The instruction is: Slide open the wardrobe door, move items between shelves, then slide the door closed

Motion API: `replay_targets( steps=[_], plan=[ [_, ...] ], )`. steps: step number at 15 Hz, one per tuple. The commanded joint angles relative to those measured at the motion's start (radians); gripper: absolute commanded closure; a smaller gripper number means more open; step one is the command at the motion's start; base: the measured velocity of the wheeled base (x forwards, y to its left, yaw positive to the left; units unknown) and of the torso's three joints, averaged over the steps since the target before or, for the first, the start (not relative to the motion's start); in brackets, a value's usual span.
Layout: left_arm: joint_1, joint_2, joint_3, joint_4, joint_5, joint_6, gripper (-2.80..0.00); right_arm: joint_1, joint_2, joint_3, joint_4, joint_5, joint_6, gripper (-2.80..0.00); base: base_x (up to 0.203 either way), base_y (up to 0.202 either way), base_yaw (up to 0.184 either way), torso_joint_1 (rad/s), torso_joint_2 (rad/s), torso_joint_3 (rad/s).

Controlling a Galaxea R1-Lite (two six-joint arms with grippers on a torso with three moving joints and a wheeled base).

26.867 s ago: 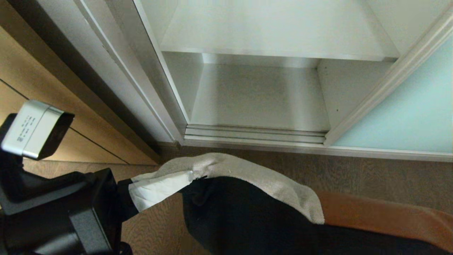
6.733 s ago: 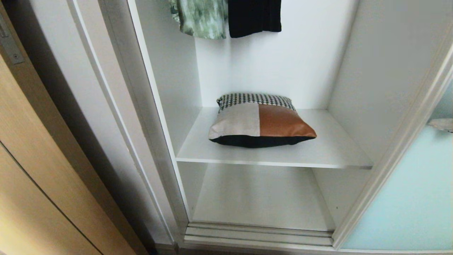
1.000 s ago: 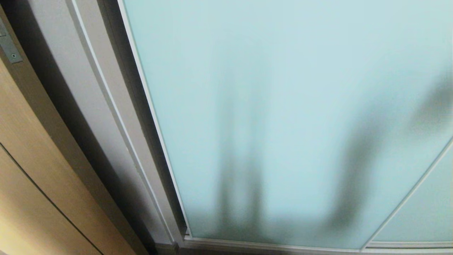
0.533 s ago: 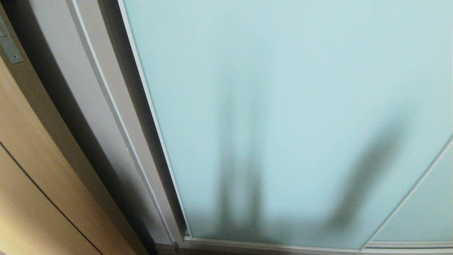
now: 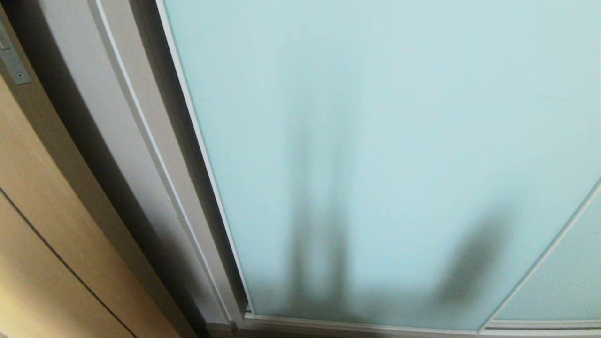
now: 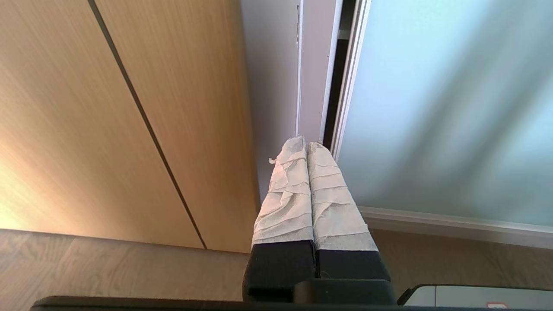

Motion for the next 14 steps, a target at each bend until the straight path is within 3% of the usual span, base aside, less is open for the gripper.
replay_targets(
  steps=[1, 3, 4, 9, 14],
  plan=[
    [0.000, 0.002, 0.000, 0.000, 0.000, 0.000, 0.00, 0.002, -0.034, 0.040, -0.021, 0.004, 0.001, 0.00, 0.000, 0.000, 0.000, 0.000, 0.00, 0.000],
    [0.000, 0.002, 0.000, 0.000, 0.000, 0.000, 0.00, 0.002, -0.034, 0.106, -0.219, 0.015, -0.012, 0.00, 0.000, 0.000, 0.000, 0.000, 0.00, 0.000],
    [0.000, 0.002, 0.000, 0.000, 0.000, 0.000, 0.00, 0.002, -0.034, 0.113, -0.252, 0.018, -0.015, 0.00, 0.000, 0.000, 0.000, 0.000, 0.00, 0.000],
    [0.000, 0.002, 0.000, 0.000, 0.000, 0.000, 0.00, 0.002, -0.034, 0.120, -0.233, 0.011, 0.033, 0.00, 0.000, 0.000, 0.000, 0.000, 0.00, 0.000],
    [0.000, 0.002, 0.000, 0.000, 0.001, 0.000, 0.00, 0.002, -0.034, 0.120, -0.236, 0.009, 0.027, 0.00, 0.000, 0.000, 0.000, 0.000, 0.00, 0.000]
  ],
)
